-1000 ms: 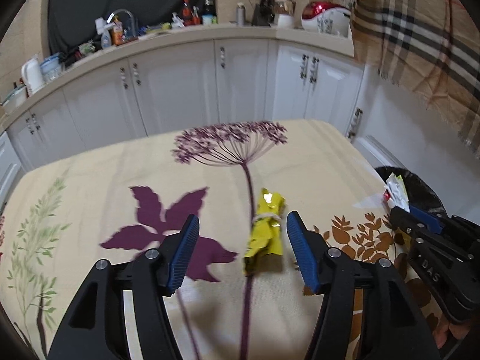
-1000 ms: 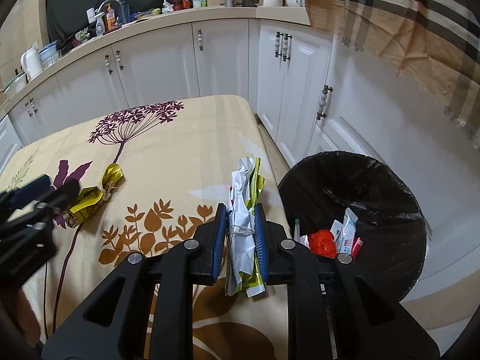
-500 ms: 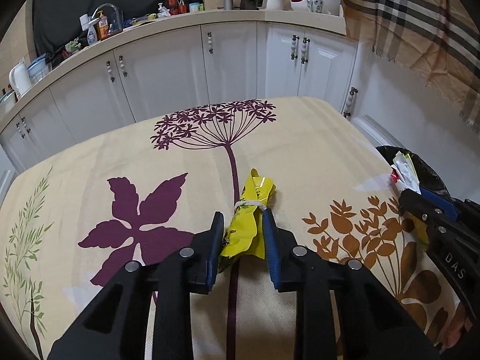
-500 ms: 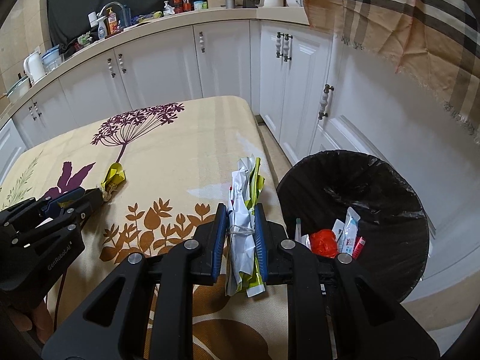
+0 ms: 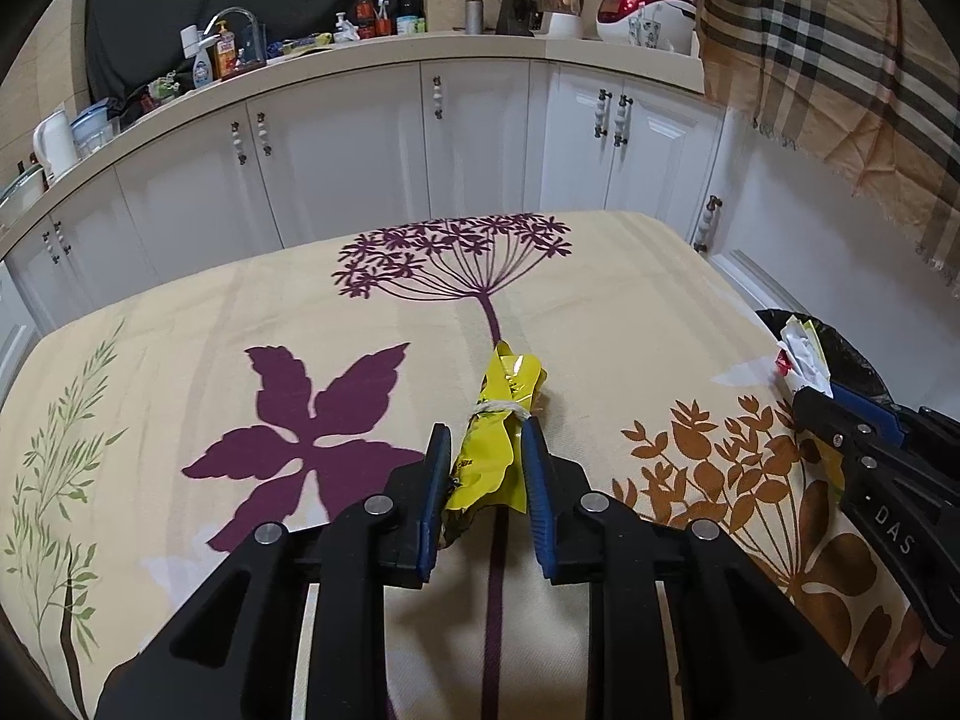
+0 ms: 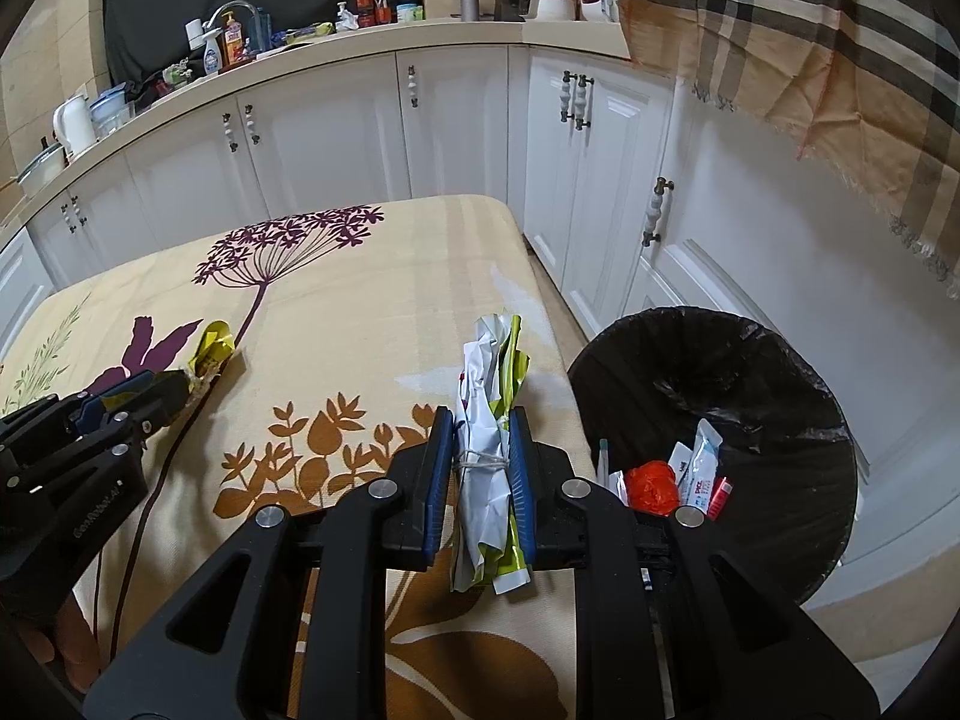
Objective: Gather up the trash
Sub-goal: 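Carry the white-green bundle and yellow wrapper over the black trash bin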
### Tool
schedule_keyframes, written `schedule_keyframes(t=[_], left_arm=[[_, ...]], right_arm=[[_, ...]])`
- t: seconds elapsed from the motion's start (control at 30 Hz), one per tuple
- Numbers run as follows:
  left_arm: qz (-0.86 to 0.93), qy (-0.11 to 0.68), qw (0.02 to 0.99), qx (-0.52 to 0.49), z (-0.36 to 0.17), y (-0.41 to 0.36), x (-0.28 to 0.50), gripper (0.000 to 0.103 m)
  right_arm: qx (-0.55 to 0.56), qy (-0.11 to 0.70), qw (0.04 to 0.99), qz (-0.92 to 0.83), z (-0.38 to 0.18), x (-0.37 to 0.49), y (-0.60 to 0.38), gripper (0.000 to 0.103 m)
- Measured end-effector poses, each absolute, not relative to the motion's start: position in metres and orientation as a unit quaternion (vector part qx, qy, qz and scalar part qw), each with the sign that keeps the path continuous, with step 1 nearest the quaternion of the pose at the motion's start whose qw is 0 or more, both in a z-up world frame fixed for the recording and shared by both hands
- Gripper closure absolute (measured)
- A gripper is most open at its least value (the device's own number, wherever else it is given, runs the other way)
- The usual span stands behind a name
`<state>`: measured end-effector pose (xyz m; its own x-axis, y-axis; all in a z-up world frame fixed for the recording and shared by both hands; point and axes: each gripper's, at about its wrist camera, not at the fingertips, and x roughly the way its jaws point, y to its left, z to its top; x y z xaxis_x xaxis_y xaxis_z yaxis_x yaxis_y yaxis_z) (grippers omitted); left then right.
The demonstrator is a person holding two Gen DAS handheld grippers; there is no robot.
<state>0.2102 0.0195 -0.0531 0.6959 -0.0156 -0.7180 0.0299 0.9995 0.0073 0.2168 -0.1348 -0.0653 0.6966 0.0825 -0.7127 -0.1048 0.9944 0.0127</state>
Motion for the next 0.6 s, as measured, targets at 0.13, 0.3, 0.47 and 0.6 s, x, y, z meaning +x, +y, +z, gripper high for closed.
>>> schedule_keyframes(t=[0.13,0.3,0.47,0.6], left_arm=[[-0.008,0.384,0.923,0.004,-0.048,0.024,0.205,0.078],[-0.001,0.376,0.926,0.001,-0.042,0.027,0.197,0.078],[-0.002,0.366,0.931,0.002,-0.034,0.023,0.189,0.078],[-0.010,0.357,0.934,0.003,-0.026,0.014,0.183,0.078]], right_arm=[[-0.017,0.383,0.922,0.053,-0.064,0.213,-0.132,0.085],[-0.017,0.377,0.924,0.054,-0.059,0.207,-0.132,0.085],[-0.014,0.368,0.928,0.050,-0.053,0.200,-0.137,0.085],[-0.009,0.360,0.932,0.041,-0.047,0.192,-0.147,0.085]])
